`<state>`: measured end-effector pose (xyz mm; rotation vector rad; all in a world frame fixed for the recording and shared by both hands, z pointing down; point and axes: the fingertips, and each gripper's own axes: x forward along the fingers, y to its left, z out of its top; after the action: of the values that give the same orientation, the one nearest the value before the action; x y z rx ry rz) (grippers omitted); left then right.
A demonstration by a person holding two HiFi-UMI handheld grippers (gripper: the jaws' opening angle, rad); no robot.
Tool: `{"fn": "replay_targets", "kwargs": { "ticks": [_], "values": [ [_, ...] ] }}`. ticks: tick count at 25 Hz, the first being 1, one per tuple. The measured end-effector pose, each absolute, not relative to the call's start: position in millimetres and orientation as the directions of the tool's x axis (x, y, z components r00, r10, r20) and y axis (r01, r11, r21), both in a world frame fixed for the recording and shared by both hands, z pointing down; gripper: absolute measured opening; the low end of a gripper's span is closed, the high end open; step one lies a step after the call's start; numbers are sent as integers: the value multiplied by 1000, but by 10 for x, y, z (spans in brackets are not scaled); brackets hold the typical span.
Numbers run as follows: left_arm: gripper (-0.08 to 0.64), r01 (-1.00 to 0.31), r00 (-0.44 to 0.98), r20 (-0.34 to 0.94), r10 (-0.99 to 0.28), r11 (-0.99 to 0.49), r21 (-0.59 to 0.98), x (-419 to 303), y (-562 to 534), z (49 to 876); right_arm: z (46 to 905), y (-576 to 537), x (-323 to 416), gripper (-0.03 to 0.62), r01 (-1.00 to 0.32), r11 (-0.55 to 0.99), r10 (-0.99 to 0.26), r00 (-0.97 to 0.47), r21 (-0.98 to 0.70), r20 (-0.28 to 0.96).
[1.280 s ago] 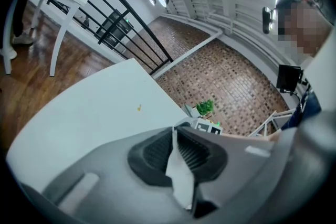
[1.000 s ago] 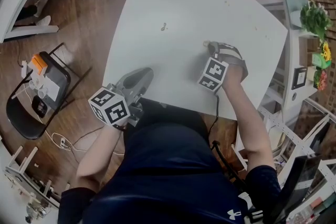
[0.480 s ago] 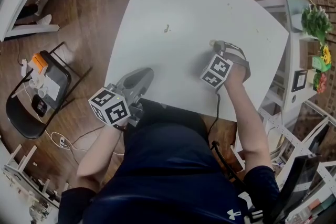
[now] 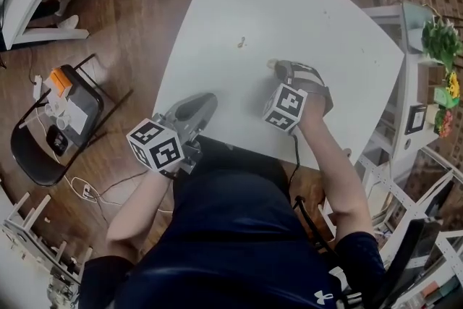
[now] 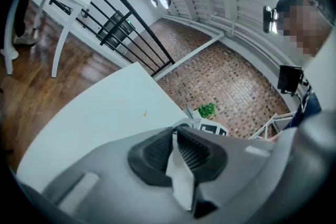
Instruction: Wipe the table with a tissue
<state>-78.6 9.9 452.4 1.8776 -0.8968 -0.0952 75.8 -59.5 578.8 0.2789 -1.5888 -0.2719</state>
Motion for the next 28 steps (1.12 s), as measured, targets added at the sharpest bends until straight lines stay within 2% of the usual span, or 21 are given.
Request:
{"fn": "replay_targets", "kwargs": {
  "ticks": [2, 5, 8, 14, 19, 28],
  "values": [
    [26, -544, 724, 319, -612, -223, 809, -791, 84, 4513, 5703, -648, 665, 20, -122, 937, -340, -99, 328, 935],
    [25, -567, 726, 340, -599, -241, 787, -796, 79, 4513, 5538, -743, 530, 20, -379, 904, -305, -249, 197, 919],
    [25, -600, 725, 372, -580, -265, 755, -783, 88, 4529, 5449, -850, 507, 20, -478, 867, -316, -303, 144, 899],
    [25, -631, 726, 394, -564, -317, 708, -800, 43, 4511, 5440, -997, 347, 20, -349, 902, -351, -252, 254, 902],
    [25, -638, 715, 389, -580, -314, 704, -882, 35, 4515, 5535, -1078, 139, 20, -170, 928, -360, -193, 330, 913],
    [25, -650, 673, 395, -626, -244, 720, -1236, 79, 4602, 5792, -1225, -2, 20, 162, 913, -372, -43, 374, 927]
  ]
}}
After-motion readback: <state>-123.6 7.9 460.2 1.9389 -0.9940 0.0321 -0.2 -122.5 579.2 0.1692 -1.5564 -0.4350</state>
